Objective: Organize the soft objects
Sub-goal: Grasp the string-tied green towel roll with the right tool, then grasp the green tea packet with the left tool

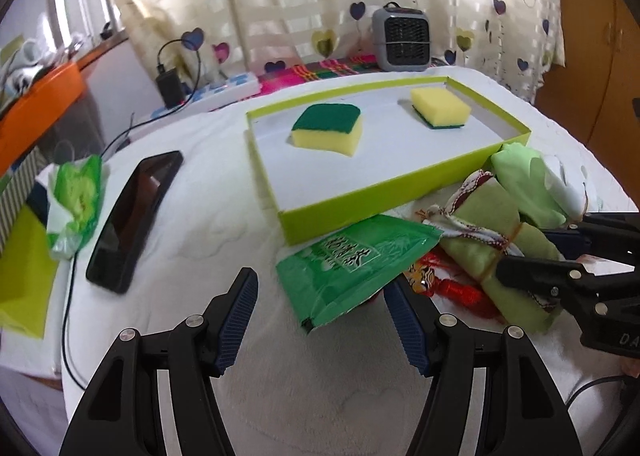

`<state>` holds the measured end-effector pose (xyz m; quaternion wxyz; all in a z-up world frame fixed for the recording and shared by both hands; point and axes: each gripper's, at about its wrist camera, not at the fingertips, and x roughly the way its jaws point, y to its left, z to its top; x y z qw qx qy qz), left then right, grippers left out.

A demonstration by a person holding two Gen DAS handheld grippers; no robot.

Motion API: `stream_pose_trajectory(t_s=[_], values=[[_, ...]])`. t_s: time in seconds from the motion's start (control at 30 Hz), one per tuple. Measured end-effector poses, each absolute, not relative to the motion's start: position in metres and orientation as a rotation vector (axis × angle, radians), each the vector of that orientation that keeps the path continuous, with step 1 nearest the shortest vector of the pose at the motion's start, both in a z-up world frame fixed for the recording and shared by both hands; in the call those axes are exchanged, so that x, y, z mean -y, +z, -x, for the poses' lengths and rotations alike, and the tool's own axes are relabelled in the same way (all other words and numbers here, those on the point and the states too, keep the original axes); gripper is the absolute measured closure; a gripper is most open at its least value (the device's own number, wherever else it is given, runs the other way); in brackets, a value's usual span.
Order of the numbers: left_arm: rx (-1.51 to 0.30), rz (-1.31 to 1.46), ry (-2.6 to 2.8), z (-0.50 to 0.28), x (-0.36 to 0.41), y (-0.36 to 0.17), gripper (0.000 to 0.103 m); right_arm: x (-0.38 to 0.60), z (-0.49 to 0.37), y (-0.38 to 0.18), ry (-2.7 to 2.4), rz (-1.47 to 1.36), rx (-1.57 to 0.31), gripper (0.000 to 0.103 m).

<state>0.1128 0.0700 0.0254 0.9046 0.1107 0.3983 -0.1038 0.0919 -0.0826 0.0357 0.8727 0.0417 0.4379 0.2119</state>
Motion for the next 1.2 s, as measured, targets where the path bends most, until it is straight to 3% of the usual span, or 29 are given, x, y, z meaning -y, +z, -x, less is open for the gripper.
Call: stream_pose_trajectory(t_s=[0.27,0.5,0.6,0.8,1.2], values=[[-0.834,-0.306,-0.234,-0.125,-0.059,0.021,0.038,0.084,-0.093,0.035,0.444,-0.100,-0.921,0.072],[-0.850,-0.297,-0.231,-0.130,-0.059,0.016,0.065,0.084,-0.093,0.035,0.448,-0.110,-0.923,0.072],[-0.853,-0.300,-0.223,-0.130,-0.059,0.014,0.067,0.085,-0.093,0.034,0.451,-0.113,-0.924,0.072],[-0.843,-0.317,-0.213,-0.129,-0.059,0.015,0.081,0.085,-0.093,0.035,0.452,-0.118,-0.925,0.072],[-0.821,-0.291,-0.200,-0.117,-0.064,0.018,0.091,0.086,-0.093,0.035,0.453,-0.118,-0.924,0.072]])
